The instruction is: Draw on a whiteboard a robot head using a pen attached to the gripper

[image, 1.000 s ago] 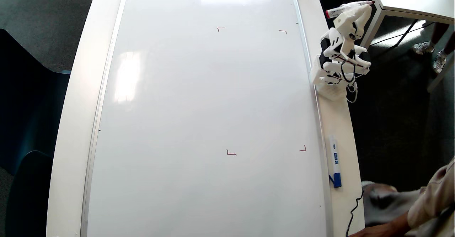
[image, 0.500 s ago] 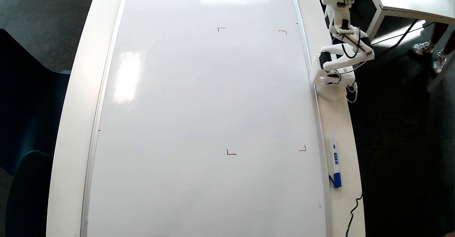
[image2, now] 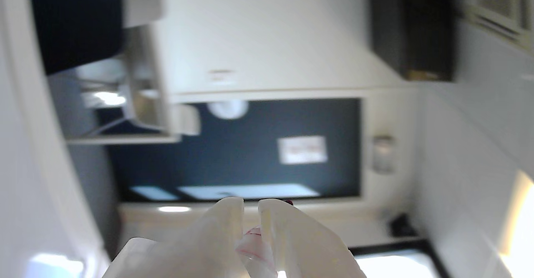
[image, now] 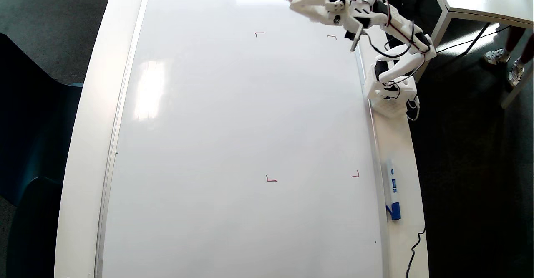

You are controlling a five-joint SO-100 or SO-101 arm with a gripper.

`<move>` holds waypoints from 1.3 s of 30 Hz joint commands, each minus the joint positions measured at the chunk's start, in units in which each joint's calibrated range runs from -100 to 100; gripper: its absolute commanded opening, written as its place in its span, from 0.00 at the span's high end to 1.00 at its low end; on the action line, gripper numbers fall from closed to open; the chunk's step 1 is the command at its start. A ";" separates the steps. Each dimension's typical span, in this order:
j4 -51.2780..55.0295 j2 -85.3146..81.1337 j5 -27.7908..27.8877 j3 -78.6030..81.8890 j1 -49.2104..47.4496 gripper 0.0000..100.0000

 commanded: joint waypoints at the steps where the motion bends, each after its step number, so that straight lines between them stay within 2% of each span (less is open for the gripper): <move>1: 13.56 9.39 -0.77 -7.57 -0.50 0.99; 3: 17.47 13.84 -2.87 -9.84 -0.79 0.99; 4: 21.03 18.11 -5.76 -12.11 -0.79 0.99; 8: 25.37 28.01 -12.09 -16.01 -1.01 0.99; 14: 25.72 37.82 -14.50 -19.19 -6.24 0.99; 17: 25.72 40.67 -17.93 -19.64 -7.50 0.99; 18: 25.72 42.18 -20.72 -19.64 -7.64 0.99; 21: 25.72 44.86 -22.87 -19.73 -7.79 0.99; 23: 25.72 47.97 -20.93 -19.92 -9.26 0.99; 27: 25.72 53.58 -12.73 -23.46 -11.77 0.99; 33: 26.33 61.13 -9.73 -30.36 -13.83 0.99; 39: 32.93 66.16 -9.89 -41.34 -15.97 0.99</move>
